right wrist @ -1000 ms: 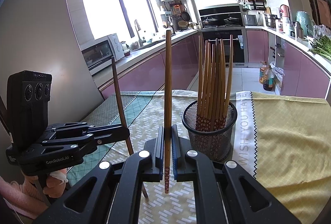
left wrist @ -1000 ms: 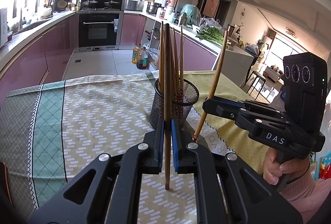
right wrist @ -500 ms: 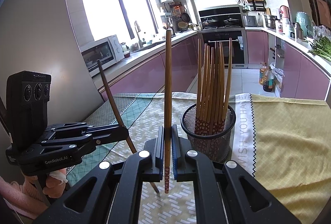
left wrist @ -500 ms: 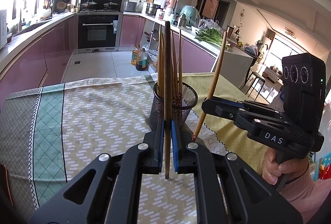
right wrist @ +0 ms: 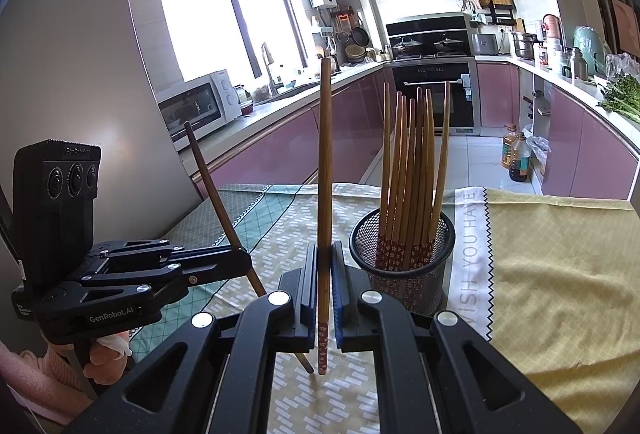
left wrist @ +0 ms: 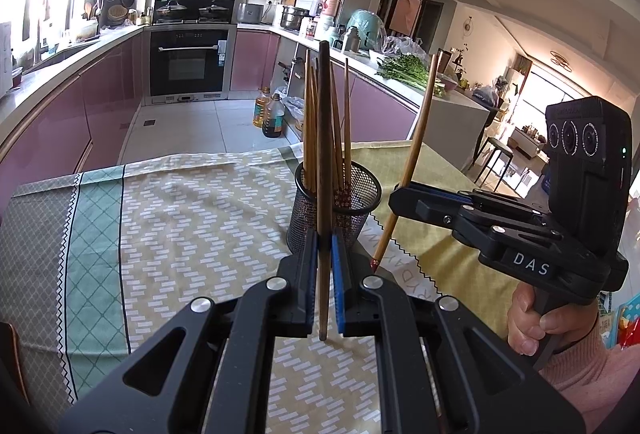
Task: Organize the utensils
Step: 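Bring both held chopsticks over the mesh cup opening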
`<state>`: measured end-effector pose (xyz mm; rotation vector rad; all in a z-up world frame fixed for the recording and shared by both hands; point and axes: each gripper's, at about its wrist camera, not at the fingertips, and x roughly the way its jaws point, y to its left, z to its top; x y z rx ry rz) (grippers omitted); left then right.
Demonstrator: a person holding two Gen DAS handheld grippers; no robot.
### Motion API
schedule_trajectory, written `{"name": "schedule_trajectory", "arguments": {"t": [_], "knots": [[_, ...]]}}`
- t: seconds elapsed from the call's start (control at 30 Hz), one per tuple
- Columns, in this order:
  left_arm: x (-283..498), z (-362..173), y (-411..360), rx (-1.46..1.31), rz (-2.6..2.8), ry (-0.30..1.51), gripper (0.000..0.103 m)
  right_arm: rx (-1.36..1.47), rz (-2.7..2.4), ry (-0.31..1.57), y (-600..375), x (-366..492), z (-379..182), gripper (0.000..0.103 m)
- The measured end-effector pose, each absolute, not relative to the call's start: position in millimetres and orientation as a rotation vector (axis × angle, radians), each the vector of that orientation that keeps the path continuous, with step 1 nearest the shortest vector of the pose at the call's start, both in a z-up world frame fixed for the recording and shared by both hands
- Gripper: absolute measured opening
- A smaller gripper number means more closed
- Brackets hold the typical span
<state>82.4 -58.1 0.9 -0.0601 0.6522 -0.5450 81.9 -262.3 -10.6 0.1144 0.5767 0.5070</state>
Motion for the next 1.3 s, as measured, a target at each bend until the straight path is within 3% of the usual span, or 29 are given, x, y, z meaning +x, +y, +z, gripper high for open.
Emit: {"name": "schedule_trajectory", "arguments": {"t": [1.3], "knots": [[88, 17, -64, -0.026, -0.562, 0.609, 0.008, 0.098, 0.499, 0.521, -265, 84, 4, 0.006]]}}
